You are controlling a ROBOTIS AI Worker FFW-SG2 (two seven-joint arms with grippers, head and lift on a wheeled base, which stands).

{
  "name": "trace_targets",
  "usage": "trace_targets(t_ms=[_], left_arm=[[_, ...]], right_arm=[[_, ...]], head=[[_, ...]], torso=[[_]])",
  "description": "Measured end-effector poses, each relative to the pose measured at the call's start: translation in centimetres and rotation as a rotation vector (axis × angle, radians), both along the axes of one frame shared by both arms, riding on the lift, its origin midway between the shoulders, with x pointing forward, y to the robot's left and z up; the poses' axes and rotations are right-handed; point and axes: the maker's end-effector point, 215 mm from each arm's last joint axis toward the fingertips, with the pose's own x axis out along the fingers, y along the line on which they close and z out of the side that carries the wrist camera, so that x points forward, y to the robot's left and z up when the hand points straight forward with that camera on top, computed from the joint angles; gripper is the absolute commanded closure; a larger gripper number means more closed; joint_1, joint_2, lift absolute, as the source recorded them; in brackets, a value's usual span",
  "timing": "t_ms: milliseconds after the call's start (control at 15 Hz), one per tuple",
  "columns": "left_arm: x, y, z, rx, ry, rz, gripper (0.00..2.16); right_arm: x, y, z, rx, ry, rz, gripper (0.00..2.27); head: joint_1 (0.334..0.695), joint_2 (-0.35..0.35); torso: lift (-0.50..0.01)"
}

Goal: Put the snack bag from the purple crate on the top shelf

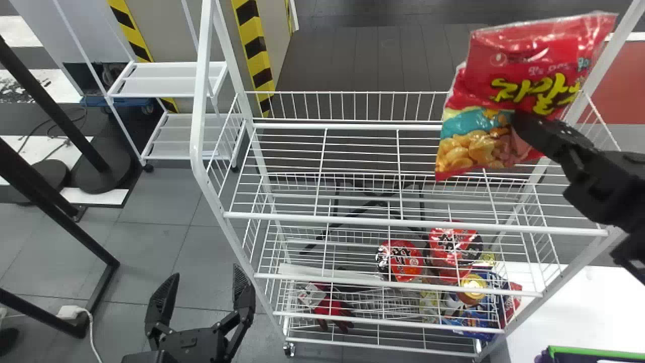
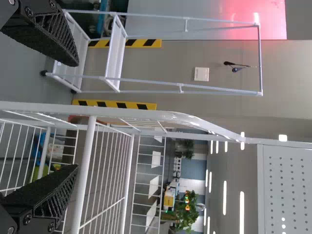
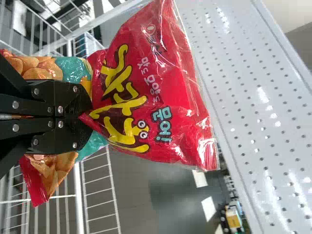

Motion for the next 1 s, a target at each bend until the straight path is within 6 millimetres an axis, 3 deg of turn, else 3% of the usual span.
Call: trace_targets(t_ms=[533, 1000], left_arm=[[0.1, -0.1, -0.4, 0.008, 0.015, -0.004, 0.06], [0.2, 1.0, -0.6, 0.019, 0.024, 0.009, 0.06]], right_arm=[[6.4, 6.2, -0.7, 0.029, -0.12, 0.009, 2.09], [11.3, 11.1, -2.6, 0.031, -0.203, -0.036, 2.09]], head=[[0.695, 0.186], [0.695, 0.249]], torso=[[-0.001], [-0.001]])
